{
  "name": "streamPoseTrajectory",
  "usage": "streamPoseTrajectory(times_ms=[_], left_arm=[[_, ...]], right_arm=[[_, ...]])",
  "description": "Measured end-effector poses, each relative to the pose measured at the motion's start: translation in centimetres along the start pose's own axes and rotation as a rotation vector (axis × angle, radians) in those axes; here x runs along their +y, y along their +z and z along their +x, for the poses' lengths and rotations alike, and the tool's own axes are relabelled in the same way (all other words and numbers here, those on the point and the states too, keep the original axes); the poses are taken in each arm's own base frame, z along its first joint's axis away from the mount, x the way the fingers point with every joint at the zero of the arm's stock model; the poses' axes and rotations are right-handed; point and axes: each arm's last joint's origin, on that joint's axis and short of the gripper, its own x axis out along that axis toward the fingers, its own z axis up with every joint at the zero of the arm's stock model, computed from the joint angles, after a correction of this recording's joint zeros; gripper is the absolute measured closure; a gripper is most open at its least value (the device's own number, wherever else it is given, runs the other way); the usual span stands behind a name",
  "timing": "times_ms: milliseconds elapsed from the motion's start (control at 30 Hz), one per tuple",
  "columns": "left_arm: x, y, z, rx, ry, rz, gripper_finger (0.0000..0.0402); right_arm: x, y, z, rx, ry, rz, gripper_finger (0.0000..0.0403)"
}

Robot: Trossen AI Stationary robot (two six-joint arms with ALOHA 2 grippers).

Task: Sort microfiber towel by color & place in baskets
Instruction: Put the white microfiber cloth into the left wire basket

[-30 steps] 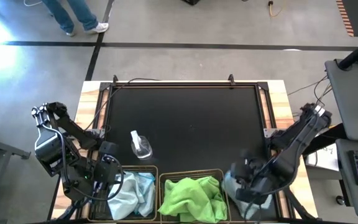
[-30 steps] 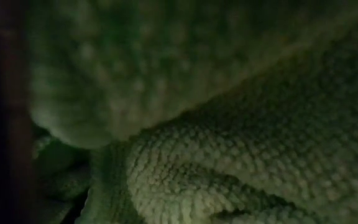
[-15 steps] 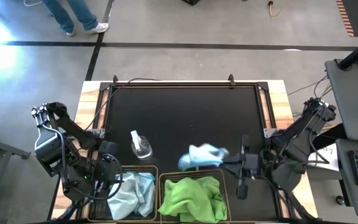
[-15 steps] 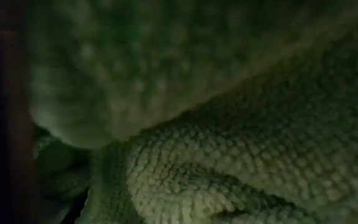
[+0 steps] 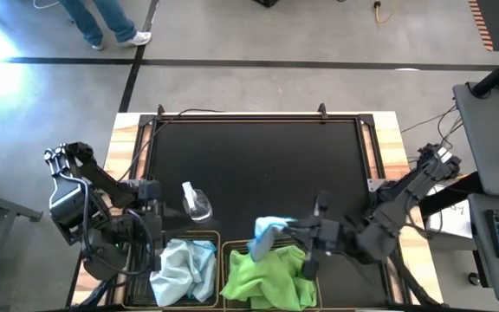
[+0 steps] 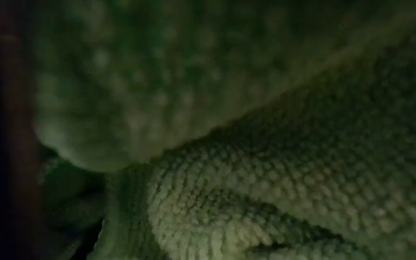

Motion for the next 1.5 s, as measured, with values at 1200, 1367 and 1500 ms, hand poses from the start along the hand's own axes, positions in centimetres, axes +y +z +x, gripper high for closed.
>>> streamPoseTrajectory(times_ms=[1200, 1367, 1500], left_arm=[[-0.7, 1.4, 3.0, -0.039, 0.059, 0.061, 0.0290], [-0.8, 1.6, 3.1, -0.050, 0.048, 0.043, 0.0290], [-0.9, 1.6, 3.1, -0.043, 0.024, 0.043, 0.0290]], right_arm=[[-0.1, 1.8, 14.1, -0.132, 0.182, -0.323, 0.0394], [-0.9, 2.5, 15.2, -0.077, 0.160, -0.356, 0.0394], [-1.6, 2.8, 15.3, -0.015, 0.132, -0.371, 0.0394]])
